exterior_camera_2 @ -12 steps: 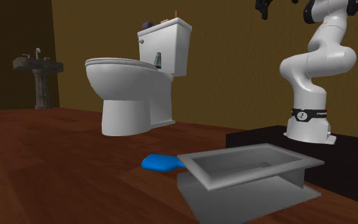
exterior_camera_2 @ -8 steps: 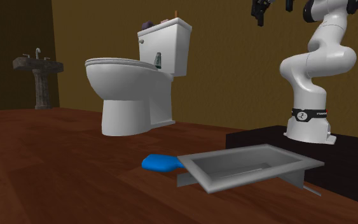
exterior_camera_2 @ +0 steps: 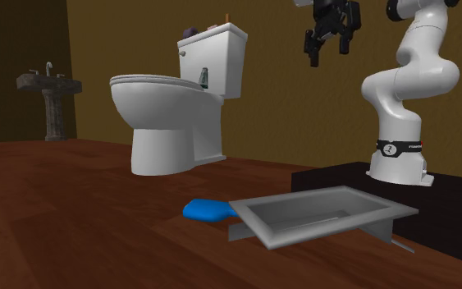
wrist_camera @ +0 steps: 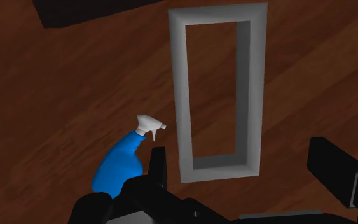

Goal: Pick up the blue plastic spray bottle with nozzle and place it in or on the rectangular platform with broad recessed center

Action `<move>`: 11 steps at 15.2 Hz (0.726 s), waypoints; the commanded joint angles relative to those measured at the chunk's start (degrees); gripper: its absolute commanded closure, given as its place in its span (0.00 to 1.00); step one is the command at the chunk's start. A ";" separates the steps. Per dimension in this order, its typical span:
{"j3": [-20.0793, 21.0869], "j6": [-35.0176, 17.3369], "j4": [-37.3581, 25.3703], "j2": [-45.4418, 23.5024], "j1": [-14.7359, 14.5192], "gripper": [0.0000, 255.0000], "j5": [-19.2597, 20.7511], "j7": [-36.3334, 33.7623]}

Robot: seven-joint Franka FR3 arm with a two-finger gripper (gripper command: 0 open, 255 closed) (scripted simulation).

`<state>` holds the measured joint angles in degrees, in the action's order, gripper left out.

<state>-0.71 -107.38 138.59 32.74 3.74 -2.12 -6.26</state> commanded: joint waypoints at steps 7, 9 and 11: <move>-1.47 -14.43 1.71 -13.45 2.26 0.00 0.96 -1.27; -1.89 -17.77 1.45 -17.25 2.78 0.00 1.09 -1.57; -2.34 -20.97 0.91 -21.20 3.26 0.00 1.17 -1.85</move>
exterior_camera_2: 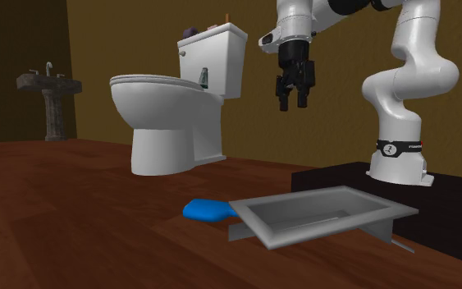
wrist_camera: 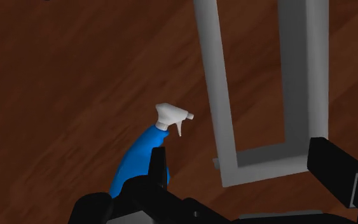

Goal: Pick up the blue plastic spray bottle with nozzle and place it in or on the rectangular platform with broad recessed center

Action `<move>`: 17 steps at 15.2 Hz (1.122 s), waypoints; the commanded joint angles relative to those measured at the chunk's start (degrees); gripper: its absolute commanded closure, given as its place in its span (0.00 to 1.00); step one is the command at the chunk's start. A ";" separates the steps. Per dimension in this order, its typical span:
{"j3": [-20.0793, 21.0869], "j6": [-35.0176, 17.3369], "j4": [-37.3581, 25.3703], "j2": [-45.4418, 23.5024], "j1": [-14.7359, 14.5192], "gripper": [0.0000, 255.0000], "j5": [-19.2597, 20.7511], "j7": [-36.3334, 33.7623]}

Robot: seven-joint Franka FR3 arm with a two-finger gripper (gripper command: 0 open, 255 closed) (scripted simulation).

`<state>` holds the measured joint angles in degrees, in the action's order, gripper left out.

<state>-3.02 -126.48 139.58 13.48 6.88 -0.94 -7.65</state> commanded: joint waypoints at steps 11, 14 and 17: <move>-2.44 -16.01 -7.92 -25.11 2.63 0.00 -1.41 -1.11; -2.82 -18.65 -11.38 -31.57 3.53 0.00 -2.31 -1.05; -3.03 -20.74 -15.39 -38.01 4.59 0.00 -3.26 -1.01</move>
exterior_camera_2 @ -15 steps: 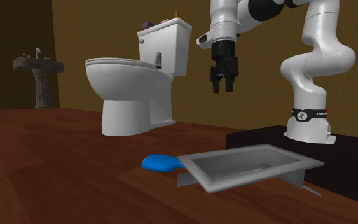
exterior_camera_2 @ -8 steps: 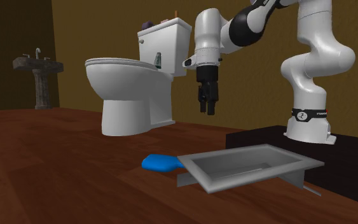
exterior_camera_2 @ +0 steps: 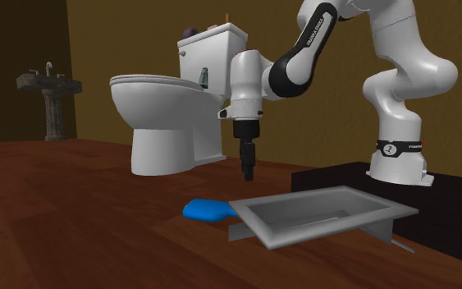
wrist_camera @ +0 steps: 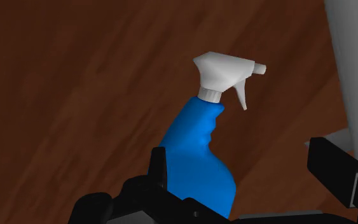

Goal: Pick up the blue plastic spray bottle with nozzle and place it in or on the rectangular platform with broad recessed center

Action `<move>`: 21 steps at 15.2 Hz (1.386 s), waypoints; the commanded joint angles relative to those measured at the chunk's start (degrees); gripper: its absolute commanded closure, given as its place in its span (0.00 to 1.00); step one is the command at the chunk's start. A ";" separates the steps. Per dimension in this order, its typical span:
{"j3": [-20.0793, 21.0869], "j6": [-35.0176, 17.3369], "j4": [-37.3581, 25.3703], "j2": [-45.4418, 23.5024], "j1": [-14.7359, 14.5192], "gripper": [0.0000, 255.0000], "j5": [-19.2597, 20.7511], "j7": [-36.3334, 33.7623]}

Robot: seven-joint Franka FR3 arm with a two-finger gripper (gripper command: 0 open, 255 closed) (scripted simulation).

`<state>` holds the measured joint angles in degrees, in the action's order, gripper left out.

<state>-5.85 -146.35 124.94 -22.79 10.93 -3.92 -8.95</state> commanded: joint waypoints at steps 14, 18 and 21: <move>0.36 -6.90 -11.82 -19.49 3.53 0.00 -2.56 0.52; 0.36 -6.89 -11.83 -19.50 3.53 0.00 -2.55 0.52; 0.36 -6.89 -11.83 -19.50 3.53 0.00 -2.55 0.52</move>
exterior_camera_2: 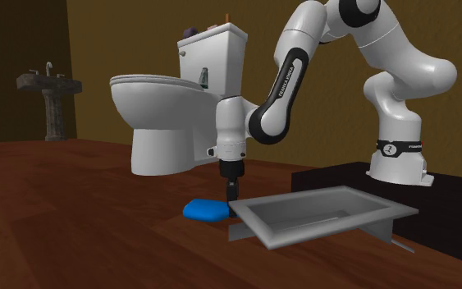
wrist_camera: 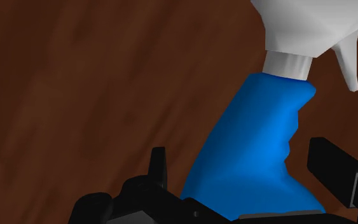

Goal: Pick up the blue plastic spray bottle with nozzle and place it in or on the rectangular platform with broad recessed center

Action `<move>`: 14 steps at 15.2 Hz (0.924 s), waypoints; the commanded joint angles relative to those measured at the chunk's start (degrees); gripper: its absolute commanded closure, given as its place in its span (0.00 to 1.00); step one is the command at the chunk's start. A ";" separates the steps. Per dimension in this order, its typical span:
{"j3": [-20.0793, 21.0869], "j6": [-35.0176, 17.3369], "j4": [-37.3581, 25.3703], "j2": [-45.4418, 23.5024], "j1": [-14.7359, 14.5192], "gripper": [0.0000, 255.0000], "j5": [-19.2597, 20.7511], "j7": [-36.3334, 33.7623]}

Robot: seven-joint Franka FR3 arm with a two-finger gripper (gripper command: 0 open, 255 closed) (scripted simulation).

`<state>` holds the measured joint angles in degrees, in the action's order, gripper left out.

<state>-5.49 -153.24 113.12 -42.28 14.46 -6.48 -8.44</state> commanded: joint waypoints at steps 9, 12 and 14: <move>0.00 0.01 -0.03 -0.02 0.00 1.00 0.00 0.00; -0.19 0.85 0.62 1.47 -0.16 1.00 0.14 -0.08; -0.40 1.75 1.17 2.91 -0.32 1.00 0.30 -0.18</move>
<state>-5.78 -152.02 114.17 -40.01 14.24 -6.26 -8.53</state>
